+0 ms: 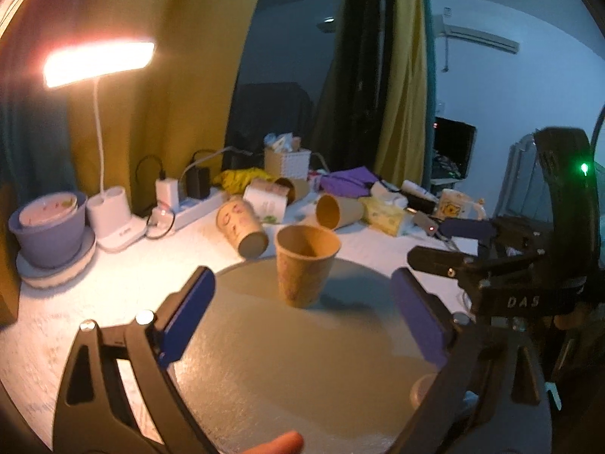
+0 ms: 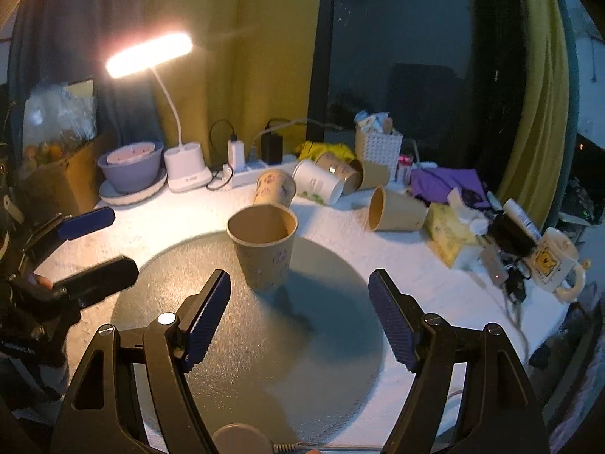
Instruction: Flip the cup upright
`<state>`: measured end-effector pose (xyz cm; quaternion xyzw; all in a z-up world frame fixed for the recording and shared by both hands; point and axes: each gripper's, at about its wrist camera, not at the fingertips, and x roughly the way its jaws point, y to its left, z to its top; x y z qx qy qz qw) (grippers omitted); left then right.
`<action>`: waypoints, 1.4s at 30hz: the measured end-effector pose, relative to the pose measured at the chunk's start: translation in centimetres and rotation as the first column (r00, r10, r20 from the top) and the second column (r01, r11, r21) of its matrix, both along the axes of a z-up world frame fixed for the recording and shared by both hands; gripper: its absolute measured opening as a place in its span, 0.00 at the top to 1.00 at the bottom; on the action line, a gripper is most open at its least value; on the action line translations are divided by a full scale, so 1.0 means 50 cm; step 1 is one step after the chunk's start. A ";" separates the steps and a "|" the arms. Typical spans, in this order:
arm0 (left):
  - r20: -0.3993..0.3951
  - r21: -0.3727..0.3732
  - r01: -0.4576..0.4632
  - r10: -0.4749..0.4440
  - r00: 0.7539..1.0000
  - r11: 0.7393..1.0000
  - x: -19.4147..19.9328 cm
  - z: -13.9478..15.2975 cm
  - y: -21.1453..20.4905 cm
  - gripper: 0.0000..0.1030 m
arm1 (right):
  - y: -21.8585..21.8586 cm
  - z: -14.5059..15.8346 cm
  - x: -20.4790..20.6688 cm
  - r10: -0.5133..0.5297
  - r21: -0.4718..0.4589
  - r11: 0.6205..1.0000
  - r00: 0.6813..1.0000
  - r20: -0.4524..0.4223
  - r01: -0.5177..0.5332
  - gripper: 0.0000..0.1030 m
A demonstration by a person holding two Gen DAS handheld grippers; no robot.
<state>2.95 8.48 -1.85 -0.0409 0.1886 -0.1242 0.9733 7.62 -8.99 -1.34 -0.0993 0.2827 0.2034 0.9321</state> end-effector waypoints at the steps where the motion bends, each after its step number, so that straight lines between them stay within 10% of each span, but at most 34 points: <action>1: 0.007 0.002 0.002 -0.002 1.000 1.000 -0.002 0.006 -0.003 0.08 | -0.003 0.009 -0.003 -0.001 0.006 1.000 1.000 0.009 0.001 0.24; 24: 0.200 0.049 -0.047 0.036 0.979 0.998 -0.053 0.137 -0.027 0.08 | -0.040 0.108 -0.056 -0.026 0.045 0.999 0.989 0.144 0.020 0.24; 42: 0.128 0.037 -0.056 0.050 0.991 0.998 -0.025 0.176 -0.046 0.08 | -0.057 0.138 -0.060 -0.072 0.087 0.995 0.982 0.173 0.057 0.24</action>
